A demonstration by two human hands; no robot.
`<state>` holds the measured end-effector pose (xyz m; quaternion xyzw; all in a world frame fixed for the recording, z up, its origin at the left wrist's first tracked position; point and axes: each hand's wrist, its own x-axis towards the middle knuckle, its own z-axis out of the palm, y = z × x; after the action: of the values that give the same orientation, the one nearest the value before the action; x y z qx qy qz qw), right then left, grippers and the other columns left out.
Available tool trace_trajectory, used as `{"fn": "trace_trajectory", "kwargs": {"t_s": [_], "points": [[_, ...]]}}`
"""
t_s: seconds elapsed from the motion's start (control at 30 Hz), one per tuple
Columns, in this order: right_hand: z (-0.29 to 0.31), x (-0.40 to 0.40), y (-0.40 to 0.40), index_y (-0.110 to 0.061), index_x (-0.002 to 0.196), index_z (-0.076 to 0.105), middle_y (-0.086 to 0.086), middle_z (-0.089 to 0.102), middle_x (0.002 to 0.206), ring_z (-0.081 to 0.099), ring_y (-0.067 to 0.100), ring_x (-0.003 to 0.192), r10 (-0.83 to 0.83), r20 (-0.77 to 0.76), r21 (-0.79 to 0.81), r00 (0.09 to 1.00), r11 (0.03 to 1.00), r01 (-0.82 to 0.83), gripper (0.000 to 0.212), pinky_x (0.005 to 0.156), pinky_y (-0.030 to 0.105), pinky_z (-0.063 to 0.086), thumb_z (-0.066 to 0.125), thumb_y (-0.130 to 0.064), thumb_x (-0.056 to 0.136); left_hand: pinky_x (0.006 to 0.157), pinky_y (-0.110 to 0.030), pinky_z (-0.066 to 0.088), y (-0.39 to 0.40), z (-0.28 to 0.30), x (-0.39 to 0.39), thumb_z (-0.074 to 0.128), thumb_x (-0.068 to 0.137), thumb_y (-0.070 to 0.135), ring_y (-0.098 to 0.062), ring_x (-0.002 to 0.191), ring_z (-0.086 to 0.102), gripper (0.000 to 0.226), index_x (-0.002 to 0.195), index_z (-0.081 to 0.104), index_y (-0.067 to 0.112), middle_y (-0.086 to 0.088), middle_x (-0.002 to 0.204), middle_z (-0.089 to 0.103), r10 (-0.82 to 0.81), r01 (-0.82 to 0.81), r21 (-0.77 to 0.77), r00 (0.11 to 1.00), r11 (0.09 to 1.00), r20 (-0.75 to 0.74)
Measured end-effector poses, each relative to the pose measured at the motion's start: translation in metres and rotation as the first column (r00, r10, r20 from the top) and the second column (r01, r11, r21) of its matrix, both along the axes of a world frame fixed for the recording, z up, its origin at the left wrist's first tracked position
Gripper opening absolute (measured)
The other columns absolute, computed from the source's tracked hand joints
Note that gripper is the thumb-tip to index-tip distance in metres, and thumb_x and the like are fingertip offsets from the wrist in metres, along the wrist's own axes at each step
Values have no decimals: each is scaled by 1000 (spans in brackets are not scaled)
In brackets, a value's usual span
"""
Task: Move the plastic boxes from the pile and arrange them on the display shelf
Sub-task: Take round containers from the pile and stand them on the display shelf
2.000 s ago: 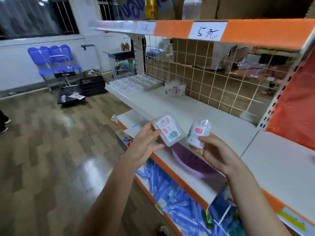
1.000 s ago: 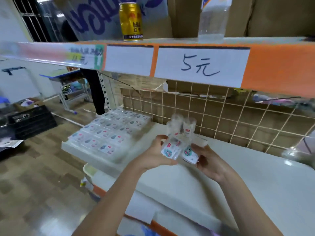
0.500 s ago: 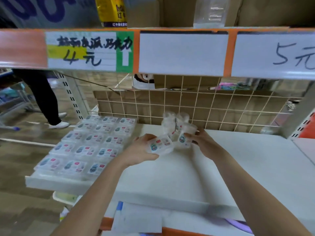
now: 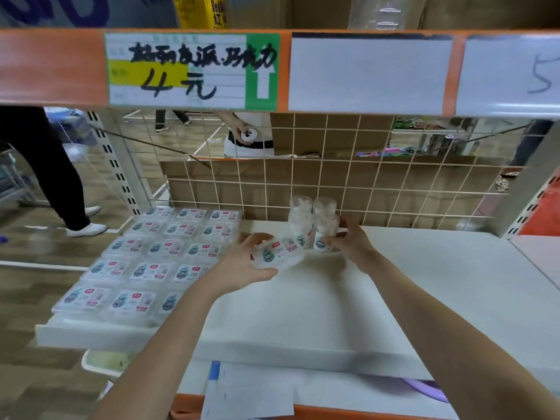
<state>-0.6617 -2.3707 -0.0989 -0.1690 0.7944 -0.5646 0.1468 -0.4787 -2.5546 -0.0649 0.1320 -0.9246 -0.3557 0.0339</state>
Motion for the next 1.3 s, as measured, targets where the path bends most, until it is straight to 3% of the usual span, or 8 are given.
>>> {"fn": "trace_trajectory", "kwargs": {"t_s": [0.23,0.37,0.5,0.7,0.83,1.0,1.1,1.3], "points": [[2,5,0,-14,127,46,-1,58,119,57,19,108,20,-51,87,999,996,-15,62,82,29,45,78,-15,74,103,-37,39,-4,0,-8,63,61,58,-17,116,46,79,134,41,38,5,127,39,-71,73,-88,997,993,32],[16,-1,16,-13,129,47,-6,53,120,51,17,111,92,-134,227,987,972,-60,59,91,32,43,76,-18,78,89,-26,44,-16,2,-12,72,79,39,-14,110,50,64,135,41,37,8,128,37,-77,78,-85,997,993,19],[42,-13,31,-8,128,48,10,56,124,54,26,113,141,-199,341,970,938,-67,51,94,43,47,71,-15,82,72,-21,48,-36,12,-22,73,80,31,-16,100,53,64,136,43,30,5,125,39,-42,40,-95,999,995,-21],[81,-11,8,1,119,55,16,58,120,55,30,109,226,-428,461,875,887,-3,36,93,43,47,63,-16,89,98,-35,36,-71,19,-50,75,76,30,-25,121,40,71,139,44,22,-9,129,46,-49,38,-341,999,939,-21],[90,-4,-28,2,111,59,11,59,101,57,26,97,276,-485,471,830,882,-18,32,81,34,46,62,-20,88,90,-32,42,-80,21,-72,77,75,28,-25,115,47,72,139,44,20,-8,126,48,-71,90,-416,996,905,61],[92,6,-58,-3,123,57,14,63,118,59,26,107,335,-493,508,803,860,-46,38,92,35,48,61,-19,89,66,-23,44,-86,16,-93,74,79,25,-26,107,57,70,141,43,19,-8,133,52,-105,181,-481,978,858,180],[86,5,-67,-2,121,58,16,65,114,61,27,103,351,-492,537,797,843,-40,33,88,35,50,57,-15,90,84,-24,42,-93,10,-102,70,83,27,-24,114,56,63,140,44,20,-5,137,51,-101,192,-497,974,846,205],[77,0,-79,-5,123,54,13,57,121,52,28,114,444,-465,665,766,746,-29,34,94,35,43,52,-22,94,93,-29,43,-98,5,-115,65,87,25,-27,118,53,54,137,47,13,-11,134,54,-111,222,-527,966,820,233]]}}
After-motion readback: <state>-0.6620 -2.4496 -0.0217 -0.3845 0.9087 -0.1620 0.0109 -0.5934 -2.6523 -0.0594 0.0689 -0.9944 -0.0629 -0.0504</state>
